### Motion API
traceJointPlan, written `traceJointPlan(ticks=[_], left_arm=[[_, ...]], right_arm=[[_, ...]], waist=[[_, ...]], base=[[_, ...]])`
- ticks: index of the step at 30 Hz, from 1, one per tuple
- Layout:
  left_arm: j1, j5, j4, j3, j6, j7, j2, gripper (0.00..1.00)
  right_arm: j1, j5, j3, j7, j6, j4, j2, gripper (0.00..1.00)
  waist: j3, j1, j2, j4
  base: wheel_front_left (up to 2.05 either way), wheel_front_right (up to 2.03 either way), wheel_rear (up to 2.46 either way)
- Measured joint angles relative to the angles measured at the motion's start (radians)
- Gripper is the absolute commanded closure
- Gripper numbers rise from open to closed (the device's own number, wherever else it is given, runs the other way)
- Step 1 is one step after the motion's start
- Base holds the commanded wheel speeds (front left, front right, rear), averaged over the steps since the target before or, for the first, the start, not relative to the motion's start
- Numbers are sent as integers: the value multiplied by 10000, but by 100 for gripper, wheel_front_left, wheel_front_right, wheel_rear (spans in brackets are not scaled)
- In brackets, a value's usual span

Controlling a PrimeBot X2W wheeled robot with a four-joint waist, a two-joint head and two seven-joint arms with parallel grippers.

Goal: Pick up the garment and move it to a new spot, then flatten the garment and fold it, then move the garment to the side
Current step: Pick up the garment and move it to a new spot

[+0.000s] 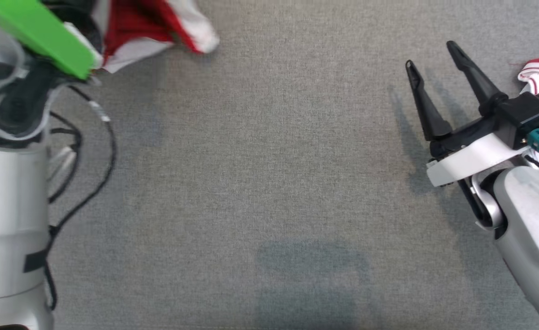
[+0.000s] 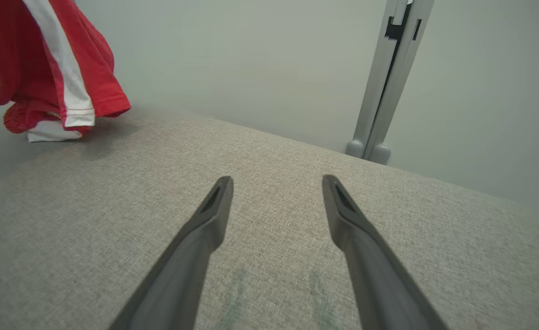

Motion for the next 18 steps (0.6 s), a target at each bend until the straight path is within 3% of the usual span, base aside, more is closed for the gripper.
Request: traceJointPlan(ticks=[8, 13, 18], left_arm=[[703, -1258, -1310, -1572, 4, 1695, -857, 100], [1065, -1461, -2228, -2234, 31, 2767, -842, 100], [1564, -1486, -2777, -2915, 606, 3722, -631, 100]], right_arm=[[43, 198, 215, -121, 0, 416, 842, 0], [359, 332, 205, -134, -79, 619, 1223, 0], [672, 393, 182, -134, -102, 750, 1442, 0]], waist=[[-948, -1, 0, -110], [-1489, -1, 0, -454], [-1844, -2, 0, -1057]], base=[[0, 0, 0], [0, 0, 0], [0, 0, 0]])
